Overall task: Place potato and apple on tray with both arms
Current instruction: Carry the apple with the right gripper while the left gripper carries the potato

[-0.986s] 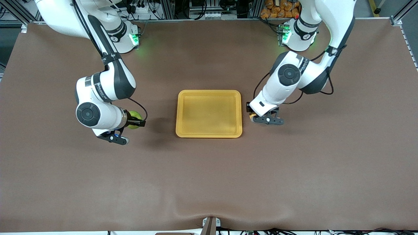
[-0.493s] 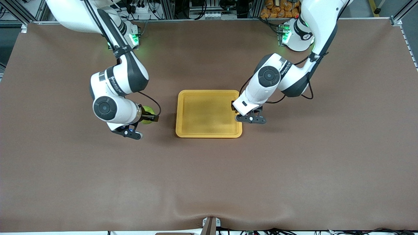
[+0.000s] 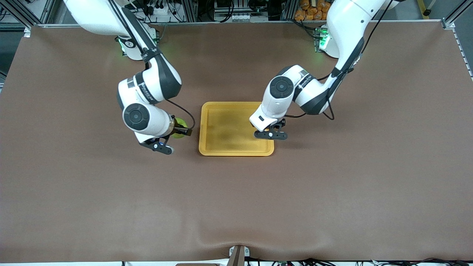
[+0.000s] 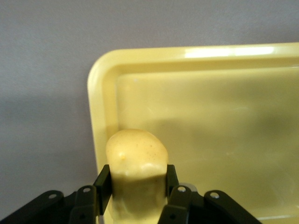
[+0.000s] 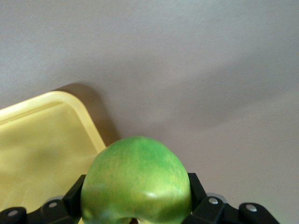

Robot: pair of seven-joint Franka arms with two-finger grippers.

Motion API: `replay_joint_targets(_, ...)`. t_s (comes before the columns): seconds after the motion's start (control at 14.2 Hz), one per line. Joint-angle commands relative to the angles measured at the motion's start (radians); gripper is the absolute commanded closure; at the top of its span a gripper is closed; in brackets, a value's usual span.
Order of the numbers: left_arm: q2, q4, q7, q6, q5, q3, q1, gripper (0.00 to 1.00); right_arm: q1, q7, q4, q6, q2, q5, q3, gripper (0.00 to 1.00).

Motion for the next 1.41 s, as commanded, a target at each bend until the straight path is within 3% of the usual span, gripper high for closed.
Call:
replay_joint_targets(0.0,0.054,0.063,-0.05,-0.02,0.037,0.007,-0.024,0.93,0.034,0.067,-0.001,0.05,0.026,0.021,-0.004,1.0)
replay_joint_targets(0.21,0.072,0.063,-0.051,-0.02,0.061,0.01,-0.029,0.92,0.063,0.118,-0.002,0.093,0.047,0.021,-0.004,1.0)
replay_joint_targets(0.56,0.094,0.064,-0.089,-0.02,0.094,0.011,-0.027,0.77,0.1,0.181,-0.002,0.157,0.081,0.027,-0.004,1.0)
replay_joint_targets(0.77,0.101,0.07,-0.091,-0.02,0.095,0.019,-0.025,0.44,0.12,0.186,-0.002,0.185,0.106,0.057,-0.004,1.0)
replay_joint_targets(0.85,0.101,0.07,-0.09,-0.02,0.097,0.02,-0.022,0.15,0.127,0.202,-0.002,0.209,0.116,0.067,-0.004,1.0)
replay_joint_targets(0.92,0.101,0.07,-0.086,-0.02,0.104,0.025,-0.022,0.0,0.137,0.224,-0.002,0.237,0.126,0.067,-0.004,1.0)
replay_joint_targets(1.34,0.032,0.077,-0.082,-0.065,0.124,0.025,0.004,0.0,0.178,0.287,0.001,0.286,0.172,0.067,-0.004,1.0)
